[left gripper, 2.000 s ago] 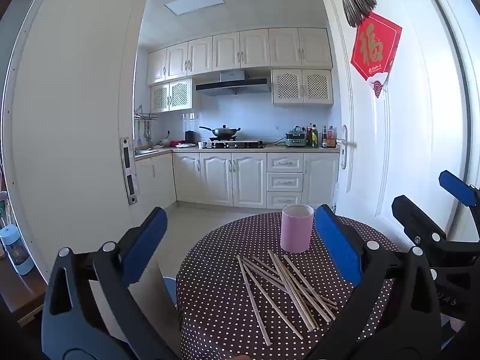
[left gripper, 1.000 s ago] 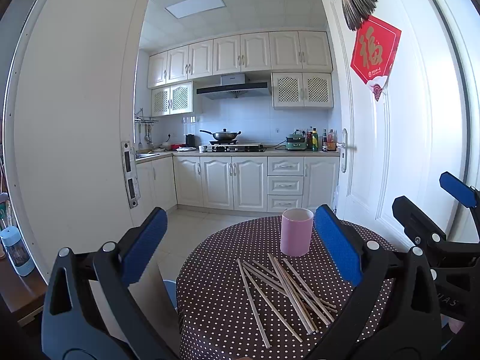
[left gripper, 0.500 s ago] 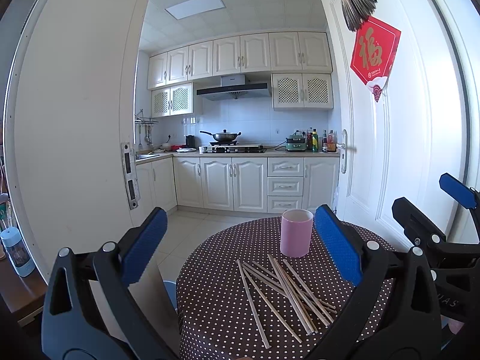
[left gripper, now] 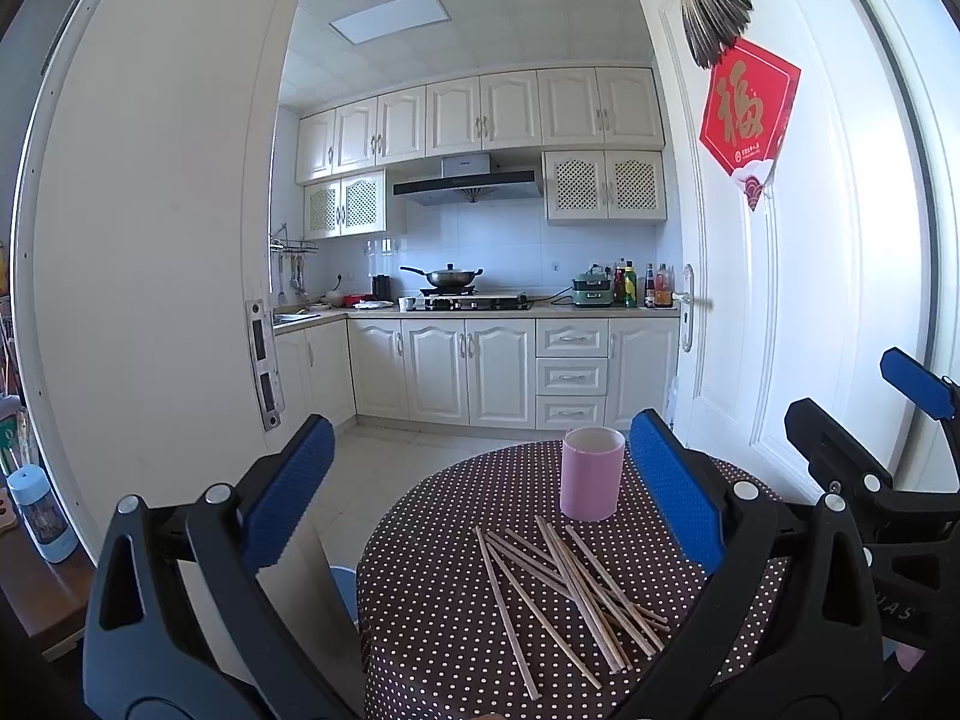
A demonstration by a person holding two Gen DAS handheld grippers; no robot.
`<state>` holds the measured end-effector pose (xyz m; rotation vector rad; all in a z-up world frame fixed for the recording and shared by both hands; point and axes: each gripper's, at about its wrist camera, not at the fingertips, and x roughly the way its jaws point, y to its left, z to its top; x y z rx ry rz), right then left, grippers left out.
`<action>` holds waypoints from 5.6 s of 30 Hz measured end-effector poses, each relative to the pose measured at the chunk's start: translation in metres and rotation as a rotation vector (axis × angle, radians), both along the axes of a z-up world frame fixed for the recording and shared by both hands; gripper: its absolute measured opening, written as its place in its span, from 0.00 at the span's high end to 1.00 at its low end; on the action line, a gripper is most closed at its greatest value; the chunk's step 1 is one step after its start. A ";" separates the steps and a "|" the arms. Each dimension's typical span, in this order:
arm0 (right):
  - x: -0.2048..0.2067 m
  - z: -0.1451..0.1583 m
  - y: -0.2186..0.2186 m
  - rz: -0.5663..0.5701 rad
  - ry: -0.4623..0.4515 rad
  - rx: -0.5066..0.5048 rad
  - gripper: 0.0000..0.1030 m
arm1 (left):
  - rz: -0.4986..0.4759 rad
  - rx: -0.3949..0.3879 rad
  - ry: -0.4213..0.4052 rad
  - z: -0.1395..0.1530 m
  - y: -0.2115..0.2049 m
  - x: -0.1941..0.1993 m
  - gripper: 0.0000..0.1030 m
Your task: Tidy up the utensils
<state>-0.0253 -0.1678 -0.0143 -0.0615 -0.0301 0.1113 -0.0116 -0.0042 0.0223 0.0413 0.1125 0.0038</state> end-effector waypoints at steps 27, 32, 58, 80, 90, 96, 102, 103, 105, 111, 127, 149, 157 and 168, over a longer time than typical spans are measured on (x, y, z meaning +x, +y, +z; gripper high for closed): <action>0.011 0.010 0.007 0.022 0.096 0.062 0.07 | 0.033 0.039 -0.042 0.004 0.006 -0.001 0.06; 0.013 0.006 0.008 0.011 0.090 0.039 0.07 | 0.018 0.036 -0.015 0.002 0.005 0.008 0.06; 0.171 -0.080 -0.005 0.084 0.617 0.074 0.37 | -0.072 -0.066 0.610 -0.115 0.045 0.179 0.06; 0.271 -0.144 0.017 0.171 0.953 0.050 0.63 | -0.040 -0.024 0.941 -0.197 0.032 0.275 0.50; 0.311 -0.154 0.035 0.193 1.039 0.000 0.78 | -0.041 -0.027 0.962 -0.196 0.032 0.294 0.69; 0.322 -0.158 0.044 0.168 1.035 -0.050 0.94 | -0.039 -0.019 0.925 -0.197 0.025 0.299 0.87; 0.316 -0.152 0.034 0.194 1.032 0.005 0.95 | -0.055 -0.086 0.917 -0.192 0.028 0.295 0.94; 0.314 -0.148 0.030 0.202 1.025 0.020 0.95 | -0.061 -0.095 0.908 -0.189 0.028 0.292 0.94; 0.307 -0.139 0.024 0.225 1.009 0.053 0.95 | -0.063 -0.099 0.882 -0.179 0.029 0.284 0.94; 0.284 -0.101 0.007 0.285 0.919 0.120 0.95 | -0.101 -0.113 0.771 -0.133 0.020 0.256 0.94; 0.233 -0.009 0.001 0.404 0.603 0.179 0.95 | -0.276 -0.153 0.507 -0.026 -0.005 0.201 0.94; 0.249 0.036 -0.027 0.108 0.083 0.166 0.95 | -0.272 -0.204 0.131 0.047 -0.039 0.249 0.94; 0.275 0.017 -0.037 0.097 0.142 0.176 0.95 | -0.270 -0.186 0.219 0.004 -0.048 0.284 0.94; 0.288 -0.014 -0.036 0.100 0.273 0.195 0.95 | -0.268 -0.129 0.319 -0.031 -0.055 0.296 0.94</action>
